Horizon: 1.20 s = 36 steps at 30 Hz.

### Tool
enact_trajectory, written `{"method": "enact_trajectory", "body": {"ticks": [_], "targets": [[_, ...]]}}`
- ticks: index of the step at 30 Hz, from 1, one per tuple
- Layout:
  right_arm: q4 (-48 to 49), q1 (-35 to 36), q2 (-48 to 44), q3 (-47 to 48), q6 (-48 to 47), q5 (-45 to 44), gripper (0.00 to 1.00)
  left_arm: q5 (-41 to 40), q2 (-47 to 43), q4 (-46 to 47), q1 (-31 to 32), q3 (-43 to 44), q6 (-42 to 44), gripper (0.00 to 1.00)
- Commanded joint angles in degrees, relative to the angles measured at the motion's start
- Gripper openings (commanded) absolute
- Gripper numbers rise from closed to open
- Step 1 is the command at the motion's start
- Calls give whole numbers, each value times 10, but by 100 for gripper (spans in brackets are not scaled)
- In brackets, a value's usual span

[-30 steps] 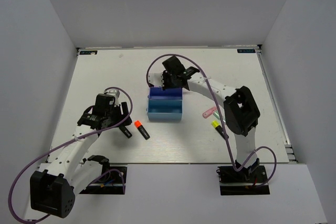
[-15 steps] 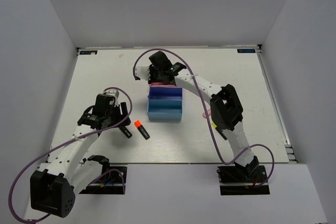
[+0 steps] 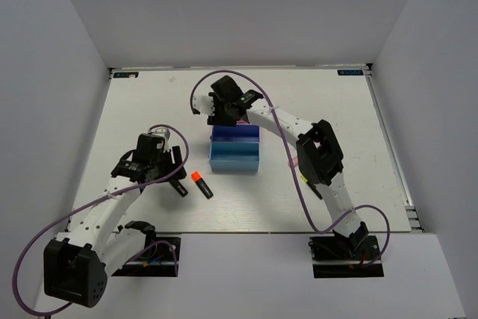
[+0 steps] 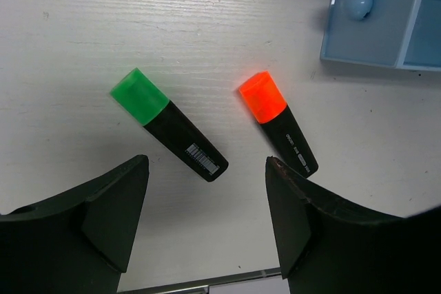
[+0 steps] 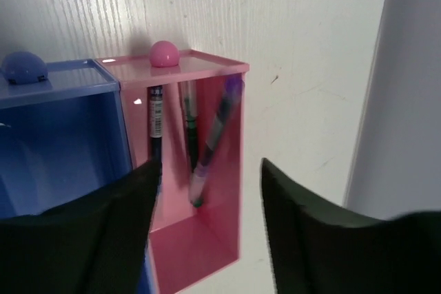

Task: Sort the stationery into containers
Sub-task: Place the pen in the storage box, then pick up the pen from the center of the board.

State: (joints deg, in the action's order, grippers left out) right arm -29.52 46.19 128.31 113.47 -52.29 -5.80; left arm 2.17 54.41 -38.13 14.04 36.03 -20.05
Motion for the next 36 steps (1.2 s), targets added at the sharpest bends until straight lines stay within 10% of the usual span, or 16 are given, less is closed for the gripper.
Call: {"method": "enact_trajectory", "body": {"ticks": [1, 6, 11, 17, 30, 36], "targets": [[-11, -1, -12, -3, 18, -18, 69, 16, 16, 3, -2, 4, -10, 79], [-9, -4, -53, -15, 69, -32, 69, -17, 48, -37, -2, 24, -52, 67], [-15, -13, -147, -66, 219, -55, 46, -60, 77, -98, 2, 39, -138, 62], [-45, -36, -309, -249, 344, 48, 73, -96, 135, -93, 20, 48, -213, 66], [28, -95, -553, -527, 407, 138, 75, -148, 276, -63, 51, 83, -263, 60], [46, -126, -600, -578, 430, 169, 75, -164, 297, -48, 50, 60, -264, 30]]}}
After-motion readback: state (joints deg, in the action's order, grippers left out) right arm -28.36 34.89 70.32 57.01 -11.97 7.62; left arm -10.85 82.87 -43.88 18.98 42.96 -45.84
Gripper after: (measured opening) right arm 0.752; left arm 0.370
